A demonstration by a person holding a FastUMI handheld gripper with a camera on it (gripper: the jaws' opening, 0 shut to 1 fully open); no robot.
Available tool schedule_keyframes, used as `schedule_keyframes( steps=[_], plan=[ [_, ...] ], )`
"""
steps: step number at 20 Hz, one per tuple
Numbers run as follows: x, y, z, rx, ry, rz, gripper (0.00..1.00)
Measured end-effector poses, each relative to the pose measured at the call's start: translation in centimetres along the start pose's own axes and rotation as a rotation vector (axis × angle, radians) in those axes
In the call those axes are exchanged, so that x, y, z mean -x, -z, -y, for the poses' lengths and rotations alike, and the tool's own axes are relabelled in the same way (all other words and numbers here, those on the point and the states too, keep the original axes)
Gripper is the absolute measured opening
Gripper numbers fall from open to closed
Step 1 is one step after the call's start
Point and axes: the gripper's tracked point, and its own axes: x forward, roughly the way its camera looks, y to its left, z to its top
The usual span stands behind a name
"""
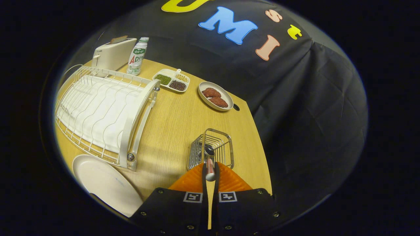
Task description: Take the plate from the dish rack, then take the spoon from the basket and place it into the plate.
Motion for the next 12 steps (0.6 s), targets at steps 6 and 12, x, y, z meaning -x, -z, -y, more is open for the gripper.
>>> schedule_keyframes(
  steps=[6,12],
  plan=[
    [3.2,0.0,0.6,-0.01,0.015,0.029,0.04],
    [8.1,-1.8,0.2,0.074,0.033,0.14,0.04]
  ],
)
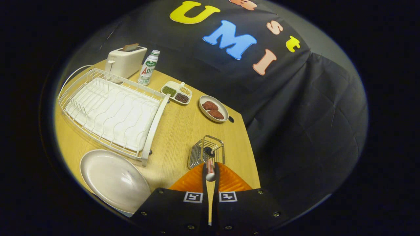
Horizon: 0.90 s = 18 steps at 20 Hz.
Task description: Take the plate from the dish rack, then take the spoon from the basket and place it into the plate.
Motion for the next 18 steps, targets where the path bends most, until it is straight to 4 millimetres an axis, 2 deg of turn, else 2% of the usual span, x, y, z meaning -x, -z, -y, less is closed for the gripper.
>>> schedule_keyframes(
  steps=[4,8,14,18],
  plan=[
    [3.8,-1.8,-2.3,0.076,-0.034,0.098,0.04],
    [7.8,-2.0,-6.1,0.155,-0.108,0.175,0.04],
    [13.3,-0.5,-10.8,0.246,-0.208,0.248,0.04],
    [15.0,1.4,-13.1,0.284,-0.268,0.254,0.04]
  ],
)
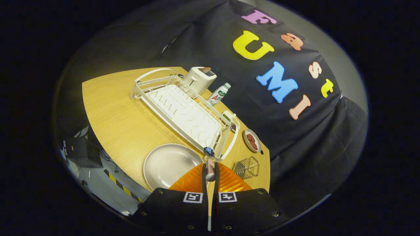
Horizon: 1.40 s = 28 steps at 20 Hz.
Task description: Take the plate from the dish rack, then take the spoon from the basket and place it into the plate.
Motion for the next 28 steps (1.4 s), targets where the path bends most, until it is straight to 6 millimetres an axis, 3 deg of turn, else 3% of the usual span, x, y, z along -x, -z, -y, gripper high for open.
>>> schedule_keyframes(
  steps=[3,7,19,23,24,28],
  plan=[
    [0.1,1.2,-2.1,0.021,-0.047,-0.017,0.04],
    [-0.5,2.4,-3.4,0.032,-0.08,-0.043,0.04],
    [-4.2,4.4,-2.9,-0.016,-0.109,-0.097,0.04],
    [-4.3,4.9,-3.3,-0.003,-0.12,-0.099,0.06],
    [-4.4,5.2,-3.6,-0.004,-0.133,-0.107,0.11],
    [-3.8,6.1,-4.7,-0.002,-0.171,-0.124,0.16]
  ],
)
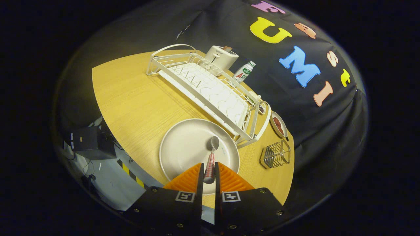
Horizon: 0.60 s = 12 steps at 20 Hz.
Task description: Take the plate from the dish rack, then take the spoon from the basket and place it into the plate.
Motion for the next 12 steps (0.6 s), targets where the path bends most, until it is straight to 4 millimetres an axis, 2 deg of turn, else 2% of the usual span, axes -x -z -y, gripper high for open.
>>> schedule_keyframes(
  steps=[3,4,7,12],
  plan=[
    [0.16,0.2,-0.43,0.011,-0.001,0.004,0.17],
    [0.27,0.15,-0.35,0.016,0.002,0.006,0.21],
    [0.48,-0.12,-0.37,0.018,0.005,0.016,0.21],
    [0.8,-0.71,0.51,-0.022,0.015,0.022,0.21]
  ],
)
